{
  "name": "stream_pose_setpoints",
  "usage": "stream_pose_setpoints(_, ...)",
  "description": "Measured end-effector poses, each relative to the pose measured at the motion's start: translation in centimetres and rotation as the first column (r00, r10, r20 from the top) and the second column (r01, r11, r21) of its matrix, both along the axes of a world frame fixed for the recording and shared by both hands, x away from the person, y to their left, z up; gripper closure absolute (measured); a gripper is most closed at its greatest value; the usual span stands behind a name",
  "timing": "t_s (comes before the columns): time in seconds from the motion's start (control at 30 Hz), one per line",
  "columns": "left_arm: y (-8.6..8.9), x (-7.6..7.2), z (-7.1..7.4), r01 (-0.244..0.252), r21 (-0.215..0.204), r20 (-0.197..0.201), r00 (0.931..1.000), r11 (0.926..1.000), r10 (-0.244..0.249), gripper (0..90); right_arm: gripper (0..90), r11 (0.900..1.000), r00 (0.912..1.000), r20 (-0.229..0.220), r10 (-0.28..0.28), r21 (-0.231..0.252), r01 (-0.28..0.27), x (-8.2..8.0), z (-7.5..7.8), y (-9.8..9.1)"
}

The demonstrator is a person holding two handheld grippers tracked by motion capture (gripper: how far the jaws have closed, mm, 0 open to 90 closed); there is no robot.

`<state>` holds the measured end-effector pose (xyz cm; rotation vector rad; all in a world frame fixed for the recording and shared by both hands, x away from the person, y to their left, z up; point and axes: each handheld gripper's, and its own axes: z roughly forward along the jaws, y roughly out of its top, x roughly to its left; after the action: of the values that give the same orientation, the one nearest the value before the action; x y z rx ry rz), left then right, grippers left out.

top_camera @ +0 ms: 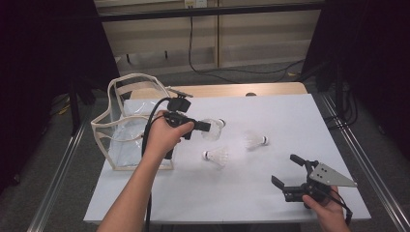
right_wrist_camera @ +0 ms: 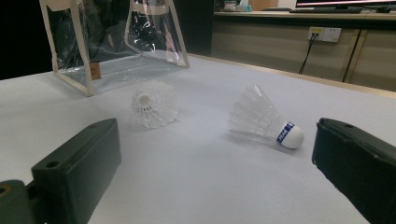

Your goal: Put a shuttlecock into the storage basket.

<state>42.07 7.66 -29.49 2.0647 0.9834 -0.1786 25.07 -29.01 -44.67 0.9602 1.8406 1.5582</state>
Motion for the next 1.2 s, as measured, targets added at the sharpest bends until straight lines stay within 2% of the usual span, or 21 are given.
stream_pose_setpoints(0.77, 0.6, 0.7, 1.3, -0.019, 0.024, 0.018, 0.9997, 0.9995, 0.019, 90.0, 0.8, 1.0000, 1.0000, 0.001, -0.002, 0.000, 0.002, 0.0, 0.0, 0.0)
stream_pose_setpoints(1.2, 1.0, 0.9, 2.0, -0.031, 0.024, 0.023, 0.9993, 0.9992, 0.030, 90.0, 0.8, 1.0000, 1.0000, 0.003, -0.001, 0.002, 0.001, 0.0, 0.0, 0.0)
